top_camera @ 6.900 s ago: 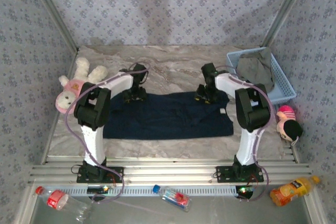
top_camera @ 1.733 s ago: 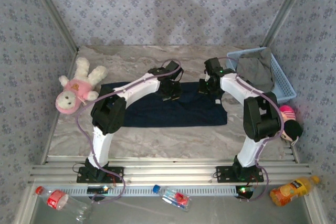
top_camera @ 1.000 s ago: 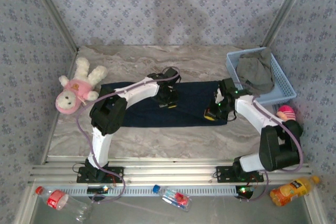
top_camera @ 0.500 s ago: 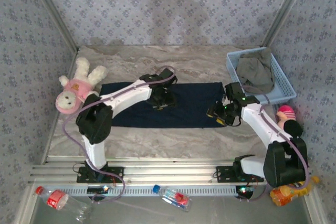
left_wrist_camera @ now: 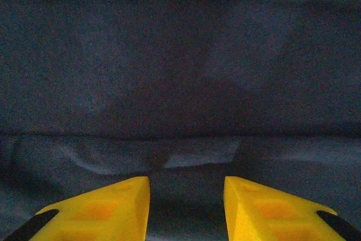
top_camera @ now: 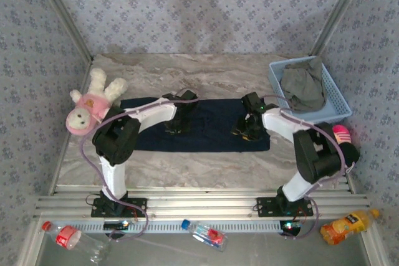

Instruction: Fold and stack the mixed laundry pile

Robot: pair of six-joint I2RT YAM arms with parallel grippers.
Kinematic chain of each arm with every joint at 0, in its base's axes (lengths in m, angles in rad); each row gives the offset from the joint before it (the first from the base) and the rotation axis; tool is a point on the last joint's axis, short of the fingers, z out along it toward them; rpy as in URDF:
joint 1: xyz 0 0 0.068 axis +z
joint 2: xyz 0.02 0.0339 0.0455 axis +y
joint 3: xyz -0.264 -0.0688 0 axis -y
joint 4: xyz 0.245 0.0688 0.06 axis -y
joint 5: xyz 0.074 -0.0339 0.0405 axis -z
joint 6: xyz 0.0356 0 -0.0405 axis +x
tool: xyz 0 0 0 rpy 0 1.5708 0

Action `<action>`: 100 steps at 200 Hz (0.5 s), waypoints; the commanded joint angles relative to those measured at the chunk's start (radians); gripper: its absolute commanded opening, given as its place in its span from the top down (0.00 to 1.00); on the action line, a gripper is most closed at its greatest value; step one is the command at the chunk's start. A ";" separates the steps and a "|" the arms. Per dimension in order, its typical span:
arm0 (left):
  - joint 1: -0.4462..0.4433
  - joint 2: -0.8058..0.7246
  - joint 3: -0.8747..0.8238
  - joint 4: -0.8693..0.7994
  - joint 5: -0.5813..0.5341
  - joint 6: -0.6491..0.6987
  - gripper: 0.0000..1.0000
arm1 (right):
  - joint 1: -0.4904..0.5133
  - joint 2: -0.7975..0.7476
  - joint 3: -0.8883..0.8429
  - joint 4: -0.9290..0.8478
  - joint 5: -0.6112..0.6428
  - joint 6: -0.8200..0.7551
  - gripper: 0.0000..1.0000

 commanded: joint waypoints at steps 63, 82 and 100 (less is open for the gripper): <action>-0.108 0.056 0.011 0.130 0.231 -0.267 0.61 | -0.094 0.550 0.658 -0.098 0.026 -0.100 0.54; -0.142 0.083 0.091 0.154 0.278 -0.343 0.59 | -0.093 0.664 0.840 -0.093 -0.018 -0.147 0.51; -0.150 0.076 0.159 0.176 0.319 -0.379 0.54 | -0.096 0.722 0.997 -0.117 -0.084 -0.166 0.50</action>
